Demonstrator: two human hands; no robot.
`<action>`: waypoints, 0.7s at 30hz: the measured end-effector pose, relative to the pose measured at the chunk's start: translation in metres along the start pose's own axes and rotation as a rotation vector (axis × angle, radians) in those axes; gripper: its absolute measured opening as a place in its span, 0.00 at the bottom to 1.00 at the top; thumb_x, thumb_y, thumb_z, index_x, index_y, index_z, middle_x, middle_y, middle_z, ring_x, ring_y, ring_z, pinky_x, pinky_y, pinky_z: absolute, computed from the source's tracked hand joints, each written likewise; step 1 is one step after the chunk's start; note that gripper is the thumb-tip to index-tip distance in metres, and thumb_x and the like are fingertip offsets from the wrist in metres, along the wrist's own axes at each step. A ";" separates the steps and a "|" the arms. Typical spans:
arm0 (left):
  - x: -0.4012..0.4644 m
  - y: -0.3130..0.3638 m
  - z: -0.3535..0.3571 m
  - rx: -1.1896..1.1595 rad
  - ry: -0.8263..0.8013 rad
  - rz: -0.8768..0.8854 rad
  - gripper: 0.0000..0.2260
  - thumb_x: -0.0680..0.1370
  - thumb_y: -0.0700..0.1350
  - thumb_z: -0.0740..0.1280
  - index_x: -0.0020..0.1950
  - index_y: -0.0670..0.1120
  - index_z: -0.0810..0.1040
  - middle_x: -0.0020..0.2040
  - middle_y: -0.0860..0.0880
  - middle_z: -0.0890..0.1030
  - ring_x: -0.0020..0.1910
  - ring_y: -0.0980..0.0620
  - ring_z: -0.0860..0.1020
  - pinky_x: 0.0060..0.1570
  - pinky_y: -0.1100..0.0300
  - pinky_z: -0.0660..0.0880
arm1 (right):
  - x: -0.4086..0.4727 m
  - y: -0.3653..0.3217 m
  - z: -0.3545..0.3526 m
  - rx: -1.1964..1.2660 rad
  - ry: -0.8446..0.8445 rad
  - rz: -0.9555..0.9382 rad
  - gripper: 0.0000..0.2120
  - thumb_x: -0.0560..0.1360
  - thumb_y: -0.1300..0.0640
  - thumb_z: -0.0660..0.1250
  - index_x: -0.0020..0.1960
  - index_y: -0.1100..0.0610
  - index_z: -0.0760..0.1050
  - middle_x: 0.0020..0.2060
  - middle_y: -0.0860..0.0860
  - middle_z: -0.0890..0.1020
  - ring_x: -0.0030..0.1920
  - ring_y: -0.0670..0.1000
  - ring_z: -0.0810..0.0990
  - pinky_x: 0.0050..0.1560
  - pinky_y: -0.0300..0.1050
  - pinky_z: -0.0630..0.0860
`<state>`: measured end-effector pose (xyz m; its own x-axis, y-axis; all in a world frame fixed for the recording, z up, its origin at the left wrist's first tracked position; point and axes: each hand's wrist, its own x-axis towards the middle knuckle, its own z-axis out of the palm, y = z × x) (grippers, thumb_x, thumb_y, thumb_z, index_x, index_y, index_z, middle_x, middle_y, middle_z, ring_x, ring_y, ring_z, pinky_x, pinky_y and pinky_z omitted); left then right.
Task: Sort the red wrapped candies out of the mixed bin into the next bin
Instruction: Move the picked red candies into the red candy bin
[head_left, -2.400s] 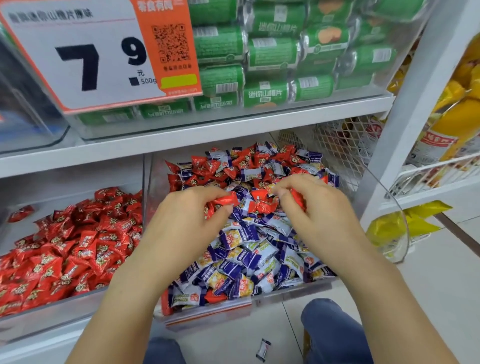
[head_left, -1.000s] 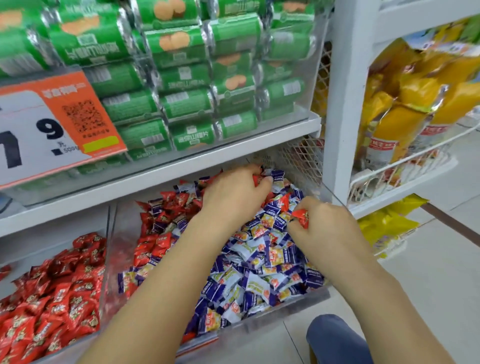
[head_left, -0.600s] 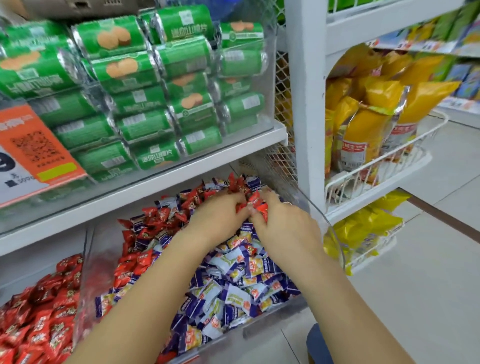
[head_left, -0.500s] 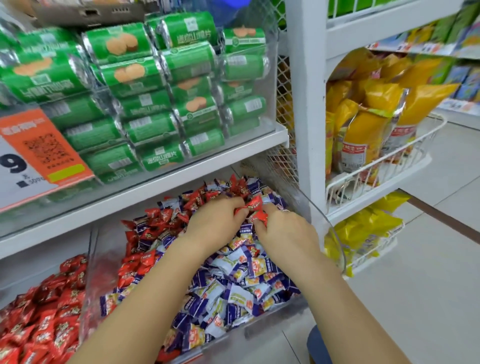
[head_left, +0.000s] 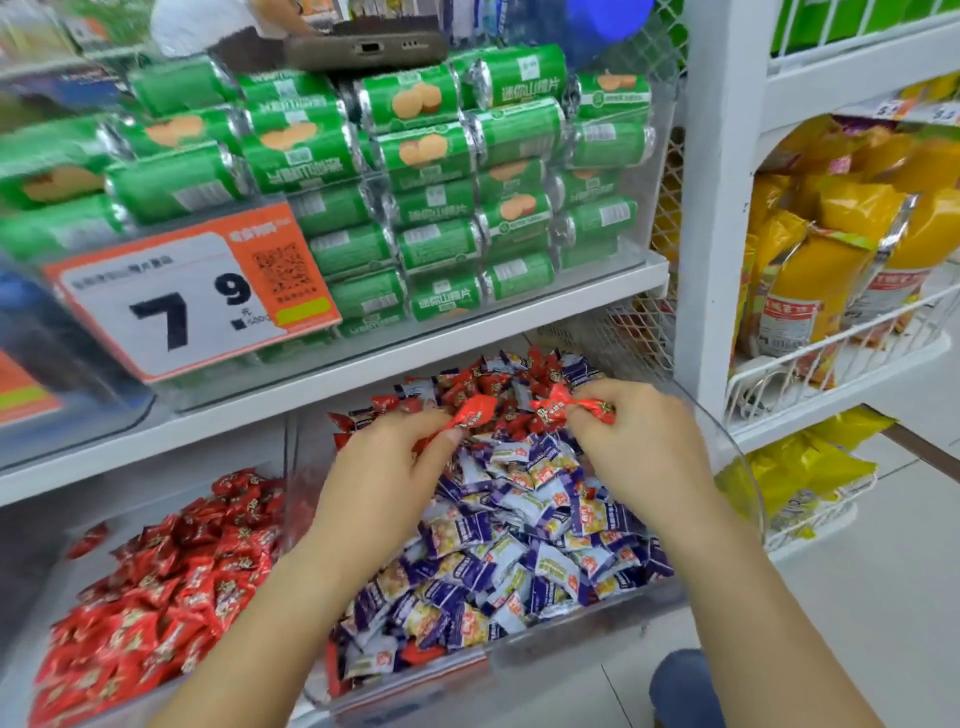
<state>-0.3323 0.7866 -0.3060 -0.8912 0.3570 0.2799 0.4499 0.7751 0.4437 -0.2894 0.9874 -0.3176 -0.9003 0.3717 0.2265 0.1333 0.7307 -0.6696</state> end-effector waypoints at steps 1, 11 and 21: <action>-0.011 -0.006 -0.008 -0.013 0.016 -0.006 0.10 0.79 0.52 0.62 0.55 0.53 0.81 0.46 0.52 0.81 0.46 0.53 0.78 0.46 0.57 0.72 | -0.004 -0.006 0.002 0.015 0.002 -0.012 0.09 0.76 0.49 0.63 0.52 0.47 0.79 0.29 0.48 0.78 0.34 0.54 0.77 0.38 0.47 0.75; -0.105 -0.128 -0.075 -0.145 0.350 -0.379 0.10 0.76 0.48 0.66 0.54 0.47 0.83 0.46 0.54 0.80 0.47 0.52 0.77 0.46 0.63 0.65 | -0.076 -0.110 0.050 0.204 -0.186 -0.268 0.07 0.75 0.50 0.64 0.39 0.47 0.74 0.27 0.44 0.76 0.28 0.45 0.72 0.31 0.37 0.66; -0.125 -0.209 -0.083 -0.133 0.298 -0.640 0.13 0.77 0.54 0.64 0.60 0.52 0.79 0.51 0.46 0.79 0.53 0.43 0.77 0.49 0.54 0.71 | -0.066 -0.223 0.173 -0.312 -0.557 -0.460 0.27 0.73 0.31 0.56 0.64 0.45 0.71 0.59 0.52 0.76 0.60 0.55 0.75 0.55 0.48 0.71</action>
<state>-0.3095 0.5367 -0.3627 -0.9372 -0.3185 0.1420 -0.1355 0.7078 0.6933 -0.3313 0.7004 -0.3060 -0.9574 -0.2886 -0.0106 -0.2673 0.8994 -0.3459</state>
